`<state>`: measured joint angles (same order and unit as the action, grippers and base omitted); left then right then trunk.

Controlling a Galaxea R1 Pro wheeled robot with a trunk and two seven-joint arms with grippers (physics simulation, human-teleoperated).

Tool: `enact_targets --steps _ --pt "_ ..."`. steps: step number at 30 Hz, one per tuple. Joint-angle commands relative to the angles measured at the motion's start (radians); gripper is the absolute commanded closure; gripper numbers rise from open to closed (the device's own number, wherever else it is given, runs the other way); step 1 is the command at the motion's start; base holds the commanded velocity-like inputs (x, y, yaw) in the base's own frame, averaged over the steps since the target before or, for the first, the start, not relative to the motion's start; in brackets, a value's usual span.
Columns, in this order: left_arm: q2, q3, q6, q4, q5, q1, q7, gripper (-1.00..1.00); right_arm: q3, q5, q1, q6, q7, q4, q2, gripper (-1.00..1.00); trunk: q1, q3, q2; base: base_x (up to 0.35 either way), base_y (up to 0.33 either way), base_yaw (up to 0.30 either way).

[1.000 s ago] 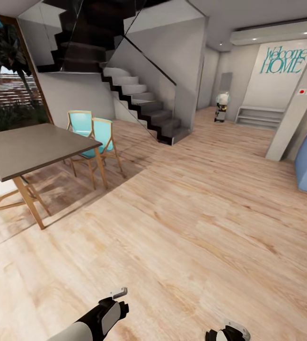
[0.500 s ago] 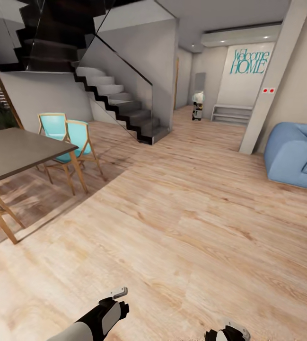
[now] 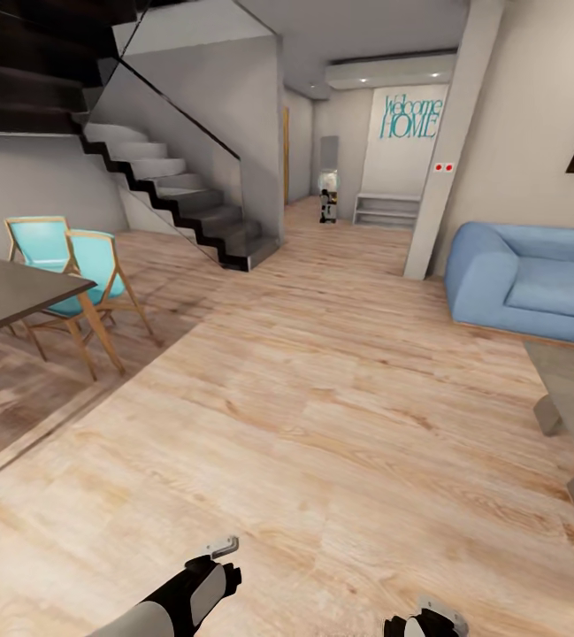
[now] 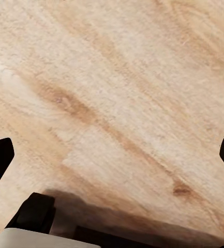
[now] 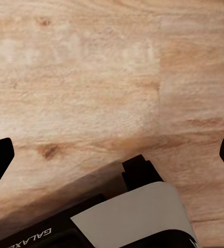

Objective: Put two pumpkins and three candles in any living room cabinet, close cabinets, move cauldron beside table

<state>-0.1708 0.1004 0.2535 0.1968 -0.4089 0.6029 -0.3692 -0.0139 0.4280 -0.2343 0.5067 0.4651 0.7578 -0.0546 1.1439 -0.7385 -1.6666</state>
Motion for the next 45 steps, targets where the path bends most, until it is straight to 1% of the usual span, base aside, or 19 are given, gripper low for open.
enact_targets --steps 1,45 --pt "0.0 0.009 0.006 0.003 -0.008 0.0 -0.007 -1.0 -0.001 0.008 0.0 0.003 0.006 0.002 -0.001 -1.0 0.0 -0.001 0.0 0.0 0.0 -0.284" --pt "0.0 0.01 0.006 0.003 -0.009 0.0 -0.007 -1.0 -0.001 0.008 0.0 0.003 0.007 0.002 -0.001 -1.0 0.0 -0.001 0.0 0.0 0.0 -0.285"
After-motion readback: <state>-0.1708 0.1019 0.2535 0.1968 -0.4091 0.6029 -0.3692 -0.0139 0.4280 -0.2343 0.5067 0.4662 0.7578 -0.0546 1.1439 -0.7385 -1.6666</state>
